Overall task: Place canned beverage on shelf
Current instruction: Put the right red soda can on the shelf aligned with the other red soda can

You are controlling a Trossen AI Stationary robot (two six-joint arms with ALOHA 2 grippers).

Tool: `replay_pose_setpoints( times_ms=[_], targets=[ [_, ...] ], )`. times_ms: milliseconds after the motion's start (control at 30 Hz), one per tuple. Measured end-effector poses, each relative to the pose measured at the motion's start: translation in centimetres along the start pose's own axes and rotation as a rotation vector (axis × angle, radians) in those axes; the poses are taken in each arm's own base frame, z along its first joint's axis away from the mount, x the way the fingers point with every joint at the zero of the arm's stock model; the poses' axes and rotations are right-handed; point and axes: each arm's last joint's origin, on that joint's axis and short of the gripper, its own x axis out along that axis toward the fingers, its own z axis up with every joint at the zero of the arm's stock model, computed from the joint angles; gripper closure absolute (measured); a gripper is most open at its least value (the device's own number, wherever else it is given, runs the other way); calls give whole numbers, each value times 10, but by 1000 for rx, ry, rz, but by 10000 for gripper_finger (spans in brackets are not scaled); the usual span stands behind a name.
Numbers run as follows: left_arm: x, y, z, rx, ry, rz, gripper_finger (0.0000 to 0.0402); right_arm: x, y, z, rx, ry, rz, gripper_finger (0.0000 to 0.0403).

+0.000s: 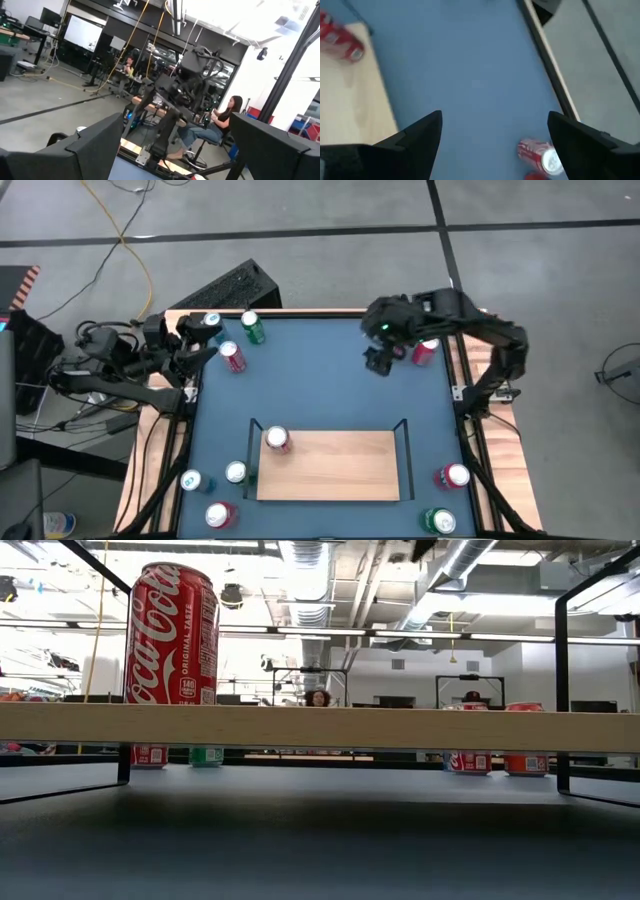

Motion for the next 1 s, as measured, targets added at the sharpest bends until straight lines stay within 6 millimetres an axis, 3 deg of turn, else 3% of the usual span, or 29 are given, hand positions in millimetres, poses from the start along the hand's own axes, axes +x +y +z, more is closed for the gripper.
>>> replay_pose_setpoints(
  times_ms=[233,500,733,1000],
  targets=[
    [0,0,0,1,4,1,50,37,-36,-50,27,197,-117,57],
    [0,1,-2,6,11,25,50,80,-72,-87,107,145,-149,57],
    [0,2,-2,7,0,61,50,116,-85,-100,106,170,-172,57],
    [0,3,-2,11,2,76,50,150,-99,-99,126,250,-127,57]
  ],
)
